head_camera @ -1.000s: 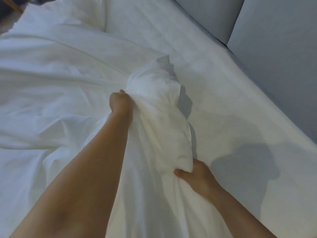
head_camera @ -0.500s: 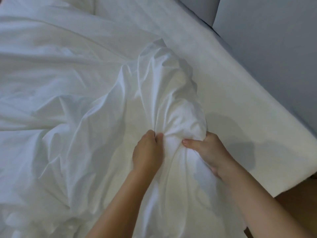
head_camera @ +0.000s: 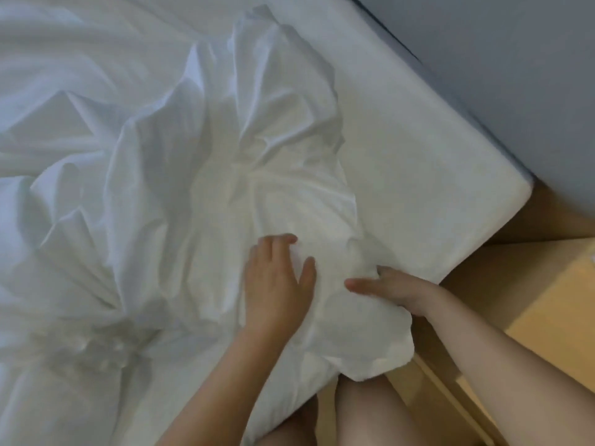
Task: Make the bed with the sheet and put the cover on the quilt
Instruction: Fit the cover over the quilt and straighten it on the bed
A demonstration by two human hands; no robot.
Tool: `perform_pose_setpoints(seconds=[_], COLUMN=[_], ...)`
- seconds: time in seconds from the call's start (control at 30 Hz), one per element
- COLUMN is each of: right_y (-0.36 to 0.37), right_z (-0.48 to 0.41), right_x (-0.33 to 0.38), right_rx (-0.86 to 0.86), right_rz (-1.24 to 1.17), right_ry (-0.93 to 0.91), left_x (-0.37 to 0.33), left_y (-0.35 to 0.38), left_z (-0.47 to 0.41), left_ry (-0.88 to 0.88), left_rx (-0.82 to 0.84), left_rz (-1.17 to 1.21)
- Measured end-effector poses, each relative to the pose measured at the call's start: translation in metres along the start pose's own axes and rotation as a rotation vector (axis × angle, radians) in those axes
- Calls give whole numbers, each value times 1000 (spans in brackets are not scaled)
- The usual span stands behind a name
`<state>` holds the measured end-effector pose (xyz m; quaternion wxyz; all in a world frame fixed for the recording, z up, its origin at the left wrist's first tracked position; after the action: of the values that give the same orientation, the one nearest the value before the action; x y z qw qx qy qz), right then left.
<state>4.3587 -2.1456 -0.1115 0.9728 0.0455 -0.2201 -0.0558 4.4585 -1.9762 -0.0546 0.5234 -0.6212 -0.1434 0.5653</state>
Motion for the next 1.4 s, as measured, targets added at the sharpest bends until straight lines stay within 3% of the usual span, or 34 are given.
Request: perform_pose_setpoints(seconds=[0.07,0.17,0.27,0.37,0.57,0.67,0.73,0.83,0.9,0.97,1.1,1.17,1.23,1.4], right_y=[12,31,52,50,-74,-141,-183,-222,-221,-211,-179,-153,-121,-25], right_z=[5,4,0,21,122,169,167,103,47,10,9,18,24,19], right_x=[-26,-25,-5,7,33,8,-16,-51,-70,-86,-97,-93,-83,-43], right_rx=[-23,-153,-272,-302,-273,-304,-442,-707,-766,-828,-1123,-1174,-1105,-697], right_rz=[-95,-245,-309,-283,-353,-313,-317,-60,200,251,353,436,500,719], right_ry=[0,-107,-203,-315,-553,-598,-527,-378,-267,-218,-238,-310,-363,-520], left_x=[-10,-16,-23,-39,-175,-243,-271,-267,-244,-225,-207,-182,-147,-46], left_y=[26,56,65,53,37,75,119,187,218,235,209,179,144,52], left_z=[39,59,36,-3,-44,-32,-29,-45,-53,-54,-26,-1,25,74], left_ry=[-42,-188,-567,-708,-383,-321,-334,-398,-444,-420,-320,-323,-360,-625], left_rx=[228,297,414,394,173,290,378,462,477,502,596,491,278,-297], left_rz=[-55,-69,250,433,484,549,557,458,380,338,441,480,454,152])
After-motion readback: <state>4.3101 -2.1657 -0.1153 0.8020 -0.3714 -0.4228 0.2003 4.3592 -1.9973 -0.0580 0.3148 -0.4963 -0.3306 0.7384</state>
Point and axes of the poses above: each hand's wrist, its own z-axis away from the middle knuckle, its own y-axis out of the palm, x = y × z, the point moved 1 cm from there along -z, towards the middle knuckle
